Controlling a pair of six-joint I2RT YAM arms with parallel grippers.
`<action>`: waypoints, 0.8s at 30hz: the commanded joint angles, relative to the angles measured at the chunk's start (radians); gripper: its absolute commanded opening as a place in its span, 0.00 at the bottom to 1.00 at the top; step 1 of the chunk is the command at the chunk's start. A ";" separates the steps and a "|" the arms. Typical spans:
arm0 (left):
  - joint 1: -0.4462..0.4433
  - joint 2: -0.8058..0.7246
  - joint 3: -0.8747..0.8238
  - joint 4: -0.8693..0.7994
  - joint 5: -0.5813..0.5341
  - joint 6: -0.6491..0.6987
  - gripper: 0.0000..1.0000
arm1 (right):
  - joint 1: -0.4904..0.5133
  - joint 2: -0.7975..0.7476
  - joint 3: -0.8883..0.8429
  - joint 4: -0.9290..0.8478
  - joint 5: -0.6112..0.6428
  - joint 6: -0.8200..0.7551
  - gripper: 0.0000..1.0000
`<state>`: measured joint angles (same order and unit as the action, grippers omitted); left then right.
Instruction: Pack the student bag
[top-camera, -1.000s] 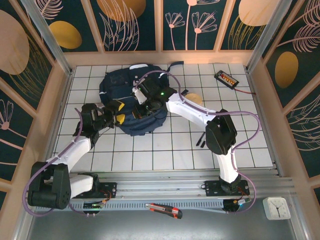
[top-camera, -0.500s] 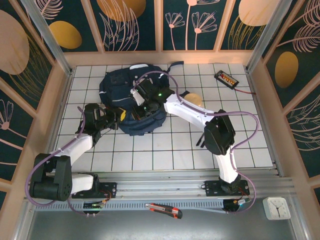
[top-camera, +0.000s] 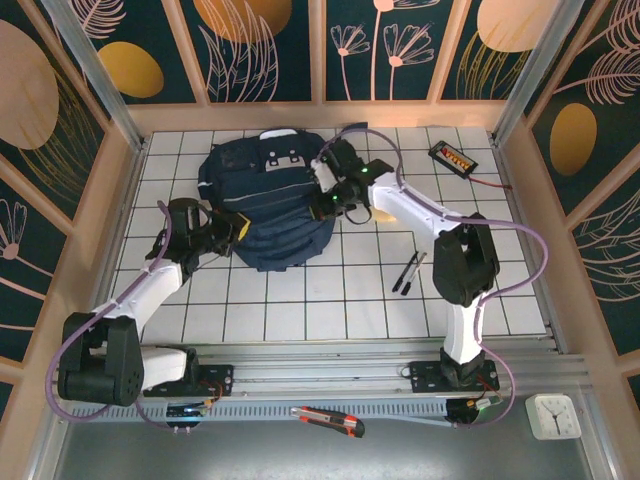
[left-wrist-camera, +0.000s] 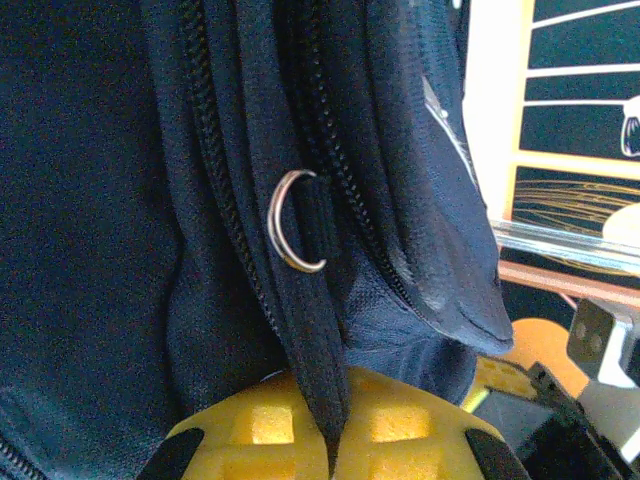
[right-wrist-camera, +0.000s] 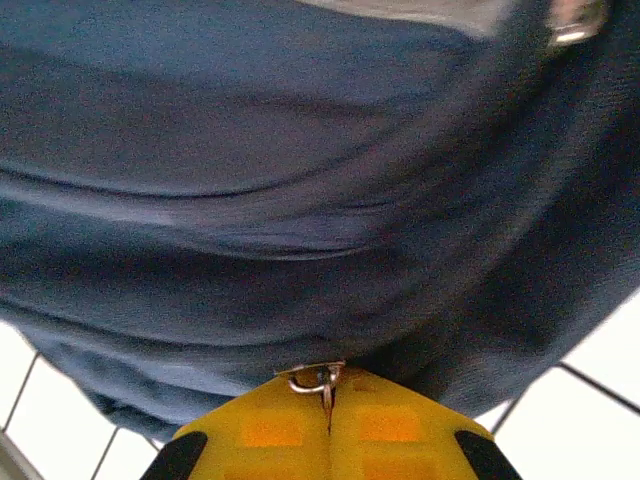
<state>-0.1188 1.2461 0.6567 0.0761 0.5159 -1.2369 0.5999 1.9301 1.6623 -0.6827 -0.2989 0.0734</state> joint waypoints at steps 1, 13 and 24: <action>0.024 -0.043 0.047 -0.092 -0.032 0.100 0.00 | -0.108 -0.022 -0.022 0.027 0.054 -0.062 0.00; 0.082 0.007 0.102 -0.131 -0.049 0.222 0.00 | -0.079 0.027 -0.017 0.123 -0.116 -0.068 0.00; 0.130 0.277 0.515 -0.314 -0.154 0.502 0.00 | 0.174 0.004 -0.105 0.246 -0.170 0.134 0.00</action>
<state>0.0017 1.5032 1.0943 -0.2649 0.4046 -0.8177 0.7162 1.9347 1.5173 -0.4210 -0.4156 0.1440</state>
